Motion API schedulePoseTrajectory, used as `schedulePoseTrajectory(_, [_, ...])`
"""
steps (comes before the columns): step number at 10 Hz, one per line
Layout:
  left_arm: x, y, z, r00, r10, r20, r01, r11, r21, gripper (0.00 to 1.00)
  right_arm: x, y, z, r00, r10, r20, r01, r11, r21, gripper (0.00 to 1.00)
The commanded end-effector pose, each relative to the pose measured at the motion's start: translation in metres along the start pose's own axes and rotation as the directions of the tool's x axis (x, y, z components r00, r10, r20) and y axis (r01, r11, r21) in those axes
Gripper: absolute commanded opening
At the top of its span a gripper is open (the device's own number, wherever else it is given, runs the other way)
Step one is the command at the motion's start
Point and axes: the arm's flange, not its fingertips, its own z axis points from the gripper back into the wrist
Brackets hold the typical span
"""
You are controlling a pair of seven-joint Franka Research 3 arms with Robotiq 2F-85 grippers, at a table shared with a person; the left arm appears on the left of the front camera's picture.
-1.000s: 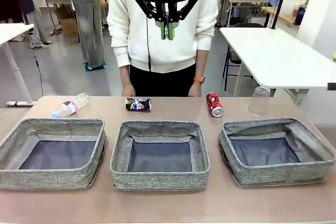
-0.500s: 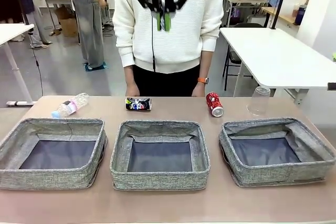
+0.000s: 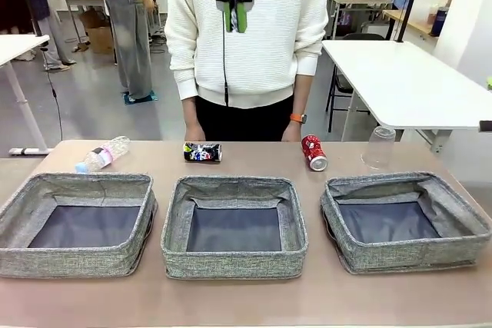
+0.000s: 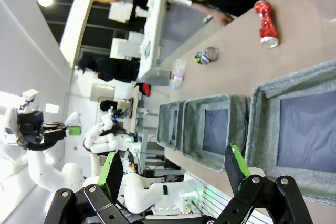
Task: Sort the waste into the appropriate baskets.
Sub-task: Pick up the waste item pointed out by the person, then place the picked waste into the Fabric basket indicated by the person.
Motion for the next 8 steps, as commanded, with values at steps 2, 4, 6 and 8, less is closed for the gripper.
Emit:
schedulePoseTrajectory(2, [-0.0043,0.0029,-0.0008,1.0,0.0,0.022,-0.001,1.0,0.007,0.1,0.0023,0.0004,-0.0022,1.0,0.026,0.014,-0.026,0.999,0.026,1.0])
schedulePoseTrajectory(4, [-0.0043,0.0029,-0.0008,1.0,0.0,0.022,-0.001,1.0,0.007,0.1,0.0023,0.0004,-0.0022,1.0,0.026,0.014,-0.026,0.999,0.026,1.0])
schedulePoseTrajectory(6, [-0.0043,0.0029,-0.0008,1.0,0.0,0.022,-0.001,1.0,0.007,0.1,0.0023,0.0004,-0.0022,1.0,0.026,0.014,-0.026,0.999,0.026,1.0])
schedulePoseTrajectory(8, [-0.0043,0.0029,-0.0008,1.0,0.0,0.022,-0.001,1.0,0.007,0.1,0.0023,0.0004,-0.0022,1.0,0.026,0.014,-0.026,0.999,0.026,1.0])
